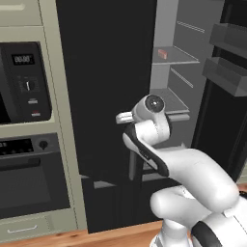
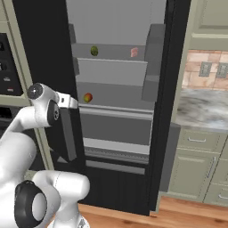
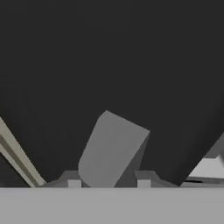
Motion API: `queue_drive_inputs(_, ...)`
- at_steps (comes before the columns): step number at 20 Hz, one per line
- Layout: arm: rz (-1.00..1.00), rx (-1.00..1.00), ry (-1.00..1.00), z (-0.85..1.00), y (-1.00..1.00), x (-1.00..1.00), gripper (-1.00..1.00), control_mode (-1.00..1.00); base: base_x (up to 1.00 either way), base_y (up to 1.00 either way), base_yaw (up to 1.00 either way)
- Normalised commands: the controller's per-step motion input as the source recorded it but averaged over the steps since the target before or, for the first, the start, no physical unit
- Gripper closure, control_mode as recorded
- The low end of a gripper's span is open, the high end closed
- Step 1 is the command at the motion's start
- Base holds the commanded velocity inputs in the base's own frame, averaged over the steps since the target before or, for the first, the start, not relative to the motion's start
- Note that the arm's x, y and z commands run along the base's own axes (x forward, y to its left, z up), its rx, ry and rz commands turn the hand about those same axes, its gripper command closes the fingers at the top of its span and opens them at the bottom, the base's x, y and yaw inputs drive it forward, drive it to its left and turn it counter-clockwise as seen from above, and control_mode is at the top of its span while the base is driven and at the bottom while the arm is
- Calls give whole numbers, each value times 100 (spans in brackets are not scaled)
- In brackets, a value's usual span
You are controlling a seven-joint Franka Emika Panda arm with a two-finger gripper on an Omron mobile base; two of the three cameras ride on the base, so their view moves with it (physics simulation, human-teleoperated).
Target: Open the fridge, remove the mango, cucumber, and steak, and place them on any counter.
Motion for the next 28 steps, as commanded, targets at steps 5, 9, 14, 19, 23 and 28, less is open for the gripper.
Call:
queue_drive_inputs(5, -5, -9, 5, 23, 48, -47, 100, -100, 0, 0, 0)
queue_drive_inputs(9, -6, -5, 16, 45, 44, -55, 100, -100, 0, 0, 0)
queue_drive_inputs(14, -6, -10, 14, 27, 36, -47, 100, -100, 0, 0, 0)
queue_drive_inputs(19, -5, -13, 4, 5, 48, -50, 100, -100, 0, 0, 0)
queue_drive_inputs(23, -3, -8, 1, 2, 40, -34, 100, -100, 0, 0, 0)
queue_drive_inputs(28, 0, 3, 0, 0, -9, -11, 100, -100, 0, 0, 0)
